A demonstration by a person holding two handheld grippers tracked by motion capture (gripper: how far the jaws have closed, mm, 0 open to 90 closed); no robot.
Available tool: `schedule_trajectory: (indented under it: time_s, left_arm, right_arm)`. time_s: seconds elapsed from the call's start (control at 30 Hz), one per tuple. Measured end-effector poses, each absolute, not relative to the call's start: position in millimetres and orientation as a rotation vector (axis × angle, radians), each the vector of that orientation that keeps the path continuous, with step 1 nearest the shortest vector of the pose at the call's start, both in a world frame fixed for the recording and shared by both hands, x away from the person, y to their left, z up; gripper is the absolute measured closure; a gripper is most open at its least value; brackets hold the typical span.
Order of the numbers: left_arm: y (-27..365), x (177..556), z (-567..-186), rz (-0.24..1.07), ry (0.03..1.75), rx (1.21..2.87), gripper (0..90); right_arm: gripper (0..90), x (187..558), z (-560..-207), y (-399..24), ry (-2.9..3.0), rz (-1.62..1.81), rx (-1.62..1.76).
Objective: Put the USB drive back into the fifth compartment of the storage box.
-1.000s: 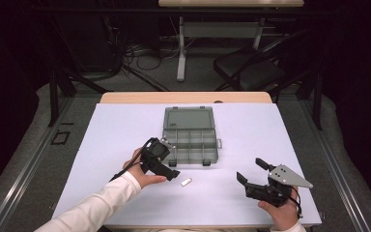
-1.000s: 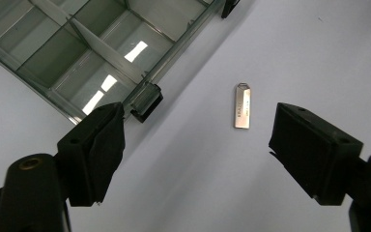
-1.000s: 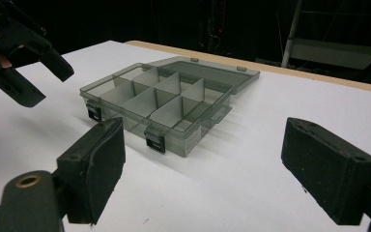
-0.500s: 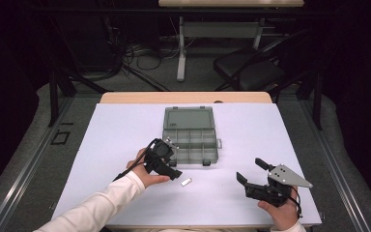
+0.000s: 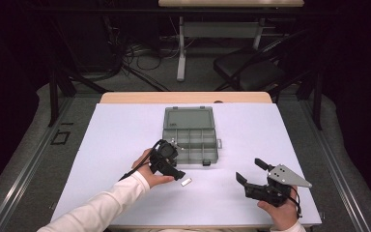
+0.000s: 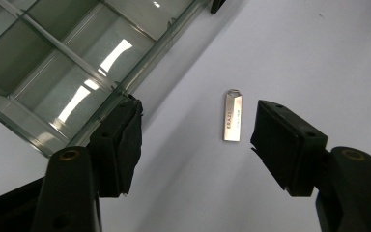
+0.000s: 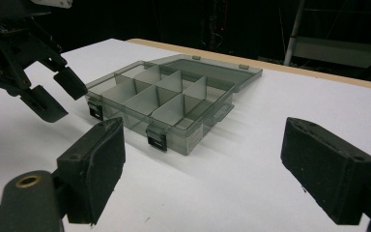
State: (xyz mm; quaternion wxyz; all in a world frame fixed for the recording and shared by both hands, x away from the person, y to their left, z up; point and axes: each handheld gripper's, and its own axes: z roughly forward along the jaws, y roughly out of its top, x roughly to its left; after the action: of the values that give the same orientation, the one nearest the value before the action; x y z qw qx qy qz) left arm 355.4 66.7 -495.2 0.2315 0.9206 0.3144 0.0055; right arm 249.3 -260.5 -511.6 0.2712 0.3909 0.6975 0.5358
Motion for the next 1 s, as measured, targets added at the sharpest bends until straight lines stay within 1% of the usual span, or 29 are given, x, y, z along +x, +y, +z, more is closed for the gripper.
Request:
schedule_trajectory:
  time_s: [0.13, 0.2, 0.43, 0.57, 0.77, 0.9, 1.0]
  left_arm:
    - [64, 356, -499, -0.006, 0.866, 2.529, 37.4]
    - [61, 356, -501, -0.021, 0.868, 2.532, 39.9]
    - [55, 354, -505, -0.028, 0.861, 2.543, 44.9]
    - [52, 352, -507, -0.053, 0.859, 2.546, 50.6]
    - [49, 352, -510, -0.095, 0.859, 2.556, 52.6]
    - [47, 352, -511, -0.106, 0.857, 2.564, 53.0]
    - [45, 351, -513, -0.109, 0.854, 2.577, 55.0]
  right_arm:
    - [15.8, 249, -512, -260, 1.884, 1.438, 1.048]
    - [15.8, 250, -512, -261, 1.885, 1.437, 1.048]
    - [15.8, 250, -513, -260, 1.882, 1.444, 1.051]
    - [15.8, 250, -513, -260, 1.887, 1.442, 1.044]
    - [15.8, 250, -513, -260, 1.889, 1.441, 1.039]
    - [15.8, 250, -513, -259, 1.89, 1.441, 1.039]
    - [15.8, 251, -513, -259, 1.892, 1.441, 1.037]
